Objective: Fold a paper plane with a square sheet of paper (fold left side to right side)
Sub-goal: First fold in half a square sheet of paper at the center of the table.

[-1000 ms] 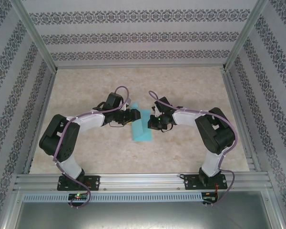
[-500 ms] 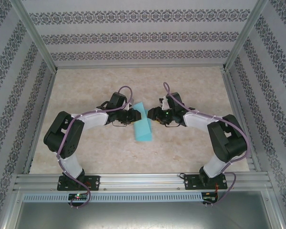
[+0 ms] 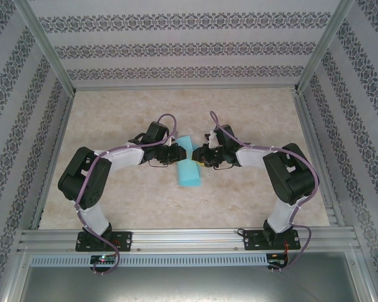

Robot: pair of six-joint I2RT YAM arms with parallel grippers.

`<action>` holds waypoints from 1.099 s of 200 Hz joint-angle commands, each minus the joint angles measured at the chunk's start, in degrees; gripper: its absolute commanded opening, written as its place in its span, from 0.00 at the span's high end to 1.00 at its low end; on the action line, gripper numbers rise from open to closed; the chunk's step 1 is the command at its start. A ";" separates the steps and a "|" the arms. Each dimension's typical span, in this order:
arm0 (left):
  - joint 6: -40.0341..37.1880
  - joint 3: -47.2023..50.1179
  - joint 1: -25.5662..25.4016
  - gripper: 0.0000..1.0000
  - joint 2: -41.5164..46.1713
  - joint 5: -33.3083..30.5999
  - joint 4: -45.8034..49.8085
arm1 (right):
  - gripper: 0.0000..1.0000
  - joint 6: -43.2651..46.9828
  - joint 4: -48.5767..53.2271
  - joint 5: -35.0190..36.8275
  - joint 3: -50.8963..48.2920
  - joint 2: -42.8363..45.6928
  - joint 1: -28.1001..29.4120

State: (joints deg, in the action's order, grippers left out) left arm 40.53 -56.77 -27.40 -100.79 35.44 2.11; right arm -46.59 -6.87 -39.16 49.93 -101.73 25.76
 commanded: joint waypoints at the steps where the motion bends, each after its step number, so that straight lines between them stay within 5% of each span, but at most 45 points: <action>1: -1.67 -1.55 -0.82 0.75 0.91 -1.32 2.20 | 0.87 0.26 -0.34 -1.17 1.13 -0.66 0.27; 26: -2.22 -1.85 -0.82 0.69 2.88 -2.97 4.17 | 0.96 1.39 1.55 -0.21 1.04 -0.66 0.26; 78: -2.85 -1.66 -0.82 0.53 6.18 -10.48 11.39 | 0.97 4.34 7.94 4.86 1.54 -0.74 0.26; 136: -0.68 -1.01 -0.93 0.43 1.89 -7.58 8.05 | 0.96 5.00 8.96 6.24 1.74 -1.53 0.34; 220: -0.64 -3.90 -2.55 0.43 -4.13 -6.37 6.77 | 0.94 5.19 9.21 6.37 1.80 -1.98 0.45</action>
State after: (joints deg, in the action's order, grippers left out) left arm 39.53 -58.48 -28.73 -103.57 28.69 9.63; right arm -42.94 1.54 -33.82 50.52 -102.91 25.76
